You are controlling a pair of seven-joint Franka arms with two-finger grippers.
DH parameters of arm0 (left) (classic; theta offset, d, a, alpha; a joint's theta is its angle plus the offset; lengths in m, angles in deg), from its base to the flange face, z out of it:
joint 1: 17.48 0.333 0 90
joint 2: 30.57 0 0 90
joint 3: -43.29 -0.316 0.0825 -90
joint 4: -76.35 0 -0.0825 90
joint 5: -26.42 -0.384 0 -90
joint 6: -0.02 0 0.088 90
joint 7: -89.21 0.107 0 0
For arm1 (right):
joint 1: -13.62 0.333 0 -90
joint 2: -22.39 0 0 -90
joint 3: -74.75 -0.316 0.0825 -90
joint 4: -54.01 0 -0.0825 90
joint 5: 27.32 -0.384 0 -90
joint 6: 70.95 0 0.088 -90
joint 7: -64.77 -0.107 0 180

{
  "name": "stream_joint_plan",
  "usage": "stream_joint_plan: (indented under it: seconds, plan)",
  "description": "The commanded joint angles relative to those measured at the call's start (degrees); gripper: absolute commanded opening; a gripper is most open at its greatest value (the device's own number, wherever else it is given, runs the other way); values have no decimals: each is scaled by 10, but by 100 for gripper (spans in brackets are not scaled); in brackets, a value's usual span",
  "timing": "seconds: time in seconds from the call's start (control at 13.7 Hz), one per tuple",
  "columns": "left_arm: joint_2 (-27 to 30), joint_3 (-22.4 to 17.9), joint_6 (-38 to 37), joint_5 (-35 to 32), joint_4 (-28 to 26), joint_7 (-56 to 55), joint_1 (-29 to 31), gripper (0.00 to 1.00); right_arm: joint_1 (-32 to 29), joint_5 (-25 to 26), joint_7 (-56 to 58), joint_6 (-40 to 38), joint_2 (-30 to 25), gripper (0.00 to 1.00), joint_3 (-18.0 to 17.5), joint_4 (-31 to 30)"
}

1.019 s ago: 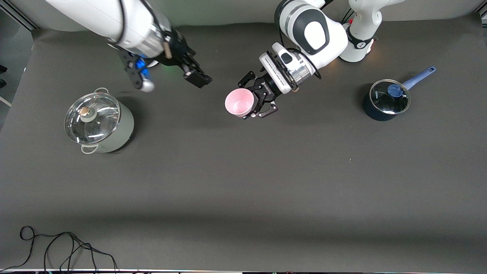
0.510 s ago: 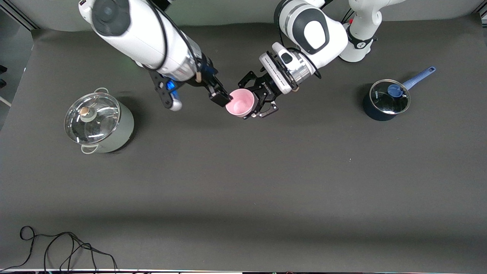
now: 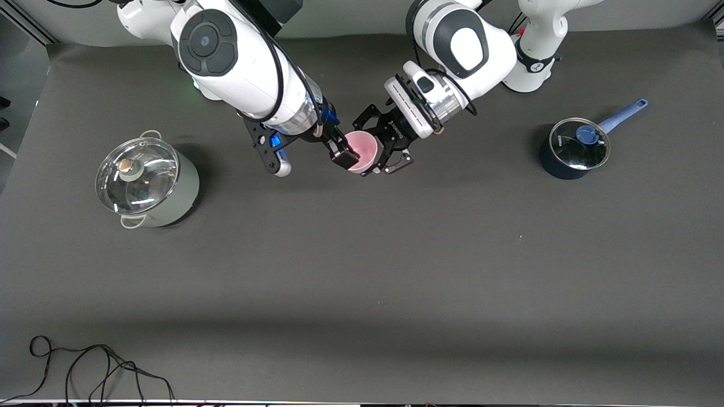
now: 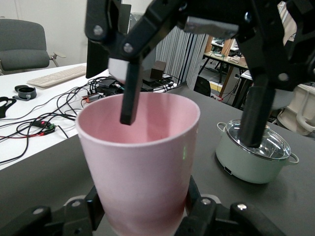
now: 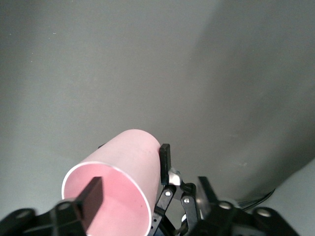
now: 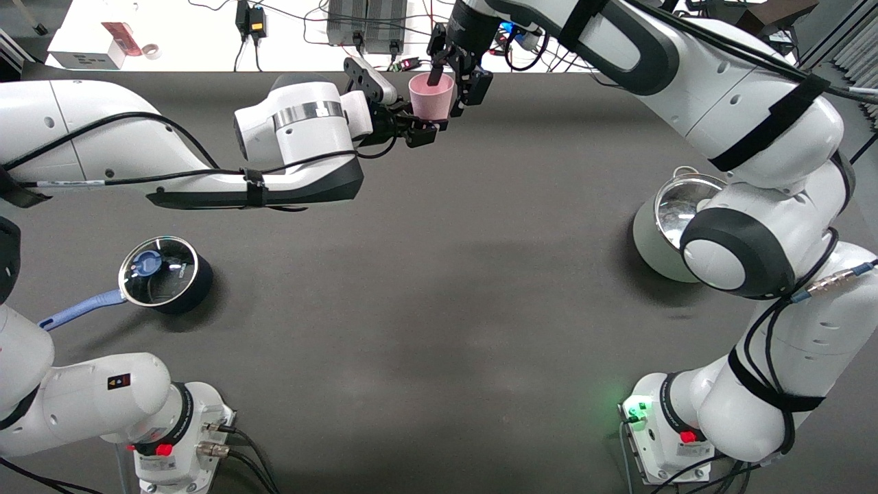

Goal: Transfer pink cup from left to right arm
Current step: 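Reach the right gripper to the cup rim and grasp it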

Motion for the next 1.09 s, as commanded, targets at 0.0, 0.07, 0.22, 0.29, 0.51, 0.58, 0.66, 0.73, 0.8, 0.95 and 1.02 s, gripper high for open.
stream_joint_plan:
  seconds: [0.0,0.07,0.22,0.29,0.51,0.58,0.66,0.73,0.8,0.95,1.02]
  plan:
    - [-2,-6,18,9,13,0,-14,56,6,11,-13,-4,8,0,5,21]
    - [-2,-6,18,9,13,-1,-15,56,6,11,-14,-4,8,0,5,21]
    - [-2,-6,18,9,13,-2,-15,58,6,11,-13,-4,8,0,5,21]
    - [-2,-6,18,9,13,-2,-14,60,6,11,-13,-4,8,0,5,21]
    - [-2,-7,18,9,13,-2,-14,61,6,11,-13,-4,7,0,5,21]
    - [-2,-7,18,9,13,-2,-14,63,6,11,-12,-4,7,0,5,21]
    - [-2,-7,18,9,14,-2,-14,76,5,11,-12,-4,7,0,5,21]
    - [-3,-8,18,9,16,-2,-14,98,5,11,-12,-4,6,0,5,21]
    - [-5,-8,18,9,16,-4,-13,100,5,11,-11,-4,6,0,5,21]
    - [-10,-9,18,9,17,-28,-14,100,5,11,-10,-4,6,0,6,24]
    - [-11,-9,18,8,17,-38,-13,100,1,11,-7,-5,3,0,7,24]
